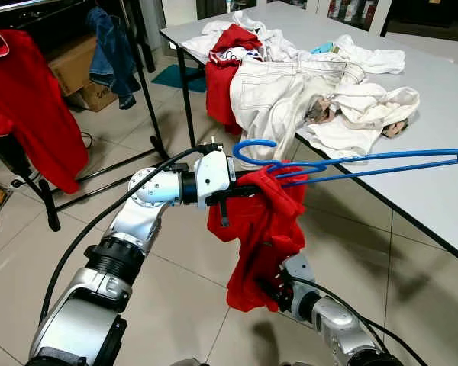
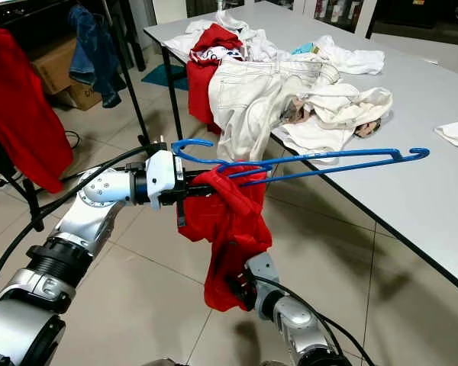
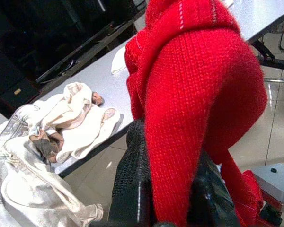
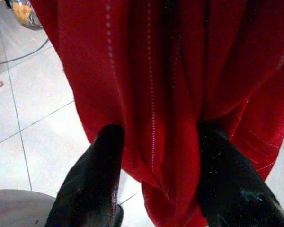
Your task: Hang hanger
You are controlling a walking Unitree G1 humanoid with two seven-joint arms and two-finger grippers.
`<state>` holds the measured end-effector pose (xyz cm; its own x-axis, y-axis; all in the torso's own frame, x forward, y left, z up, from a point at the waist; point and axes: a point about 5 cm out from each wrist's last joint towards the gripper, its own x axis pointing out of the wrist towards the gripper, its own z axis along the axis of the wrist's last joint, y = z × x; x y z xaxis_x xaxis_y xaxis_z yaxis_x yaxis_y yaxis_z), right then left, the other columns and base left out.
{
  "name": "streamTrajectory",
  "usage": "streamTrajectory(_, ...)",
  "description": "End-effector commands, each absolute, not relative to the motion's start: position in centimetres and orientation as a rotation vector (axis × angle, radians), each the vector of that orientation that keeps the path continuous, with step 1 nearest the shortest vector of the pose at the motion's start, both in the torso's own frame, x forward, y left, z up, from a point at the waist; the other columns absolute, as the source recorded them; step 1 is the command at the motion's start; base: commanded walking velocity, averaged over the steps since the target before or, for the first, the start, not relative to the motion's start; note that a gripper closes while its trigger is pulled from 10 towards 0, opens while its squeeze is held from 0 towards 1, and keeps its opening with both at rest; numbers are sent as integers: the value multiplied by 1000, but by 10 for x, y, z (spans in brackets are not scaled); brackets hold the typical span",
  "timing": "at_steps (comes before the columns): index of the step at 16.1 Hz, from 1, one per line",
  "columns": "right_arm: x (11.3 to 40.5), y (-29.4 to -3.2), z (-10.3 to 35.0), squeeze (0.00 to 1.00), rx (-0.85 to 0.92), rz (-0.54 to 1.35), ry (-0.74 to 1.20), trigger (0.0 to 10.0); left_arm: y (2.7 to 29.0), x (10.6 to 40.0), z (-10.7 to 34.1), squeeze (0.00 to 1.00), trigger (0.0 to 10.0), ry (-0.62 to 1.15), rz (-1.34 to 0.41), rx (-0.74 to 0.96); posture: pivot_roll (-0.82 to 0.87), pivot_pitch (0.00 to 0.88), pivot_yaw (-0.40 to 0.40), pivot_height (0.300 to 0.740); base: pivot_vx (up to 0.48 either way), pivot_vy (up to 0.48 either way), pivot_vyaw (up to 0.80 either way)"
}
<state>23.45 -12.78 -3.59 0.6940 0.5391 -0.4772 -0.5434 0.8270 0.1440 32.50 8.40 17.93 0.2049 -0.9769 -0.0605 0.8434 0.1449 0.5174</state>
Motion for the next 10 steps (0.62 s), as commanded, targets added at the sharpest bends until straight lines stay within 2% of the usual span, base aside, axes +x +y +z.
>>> streamTrajectory(1,234,-126,-37,0,-8,606,538,10000,84,326,190,0,10000,-369,-1332,492,-111,0,59,740,0,0,0)
streamTrajectory(4,234,-126,-37,0,-8,606,538,10000,84,326,190,0,10000,-369,-1332,492,-111,0,59,740,0,0,0)
streamTrajectory(5,233,-123,-40,1000,-5,589,576,10000,85,324,194,0,10000,-384,-1323,478,-87,0,48,740,0,0,0)
streamTrajectory(6,231,-118,-43,424,14,598,612,10000,86,321,198,0,10000,-400,-1313,461,-87,0,48,740,0,0,0)
streamTrajectory(7,231,-117,-44,0,17,603,617,10000,86,321,198,0,10000,-403,-1313,456,-88,0,46,740,0,0,0)
streamTrajectory(10,232,-118,-43,0,7,601,607,10000,84,319,195,0,10000,-399,-1317,443,-90,0,45,740,0,0,0)
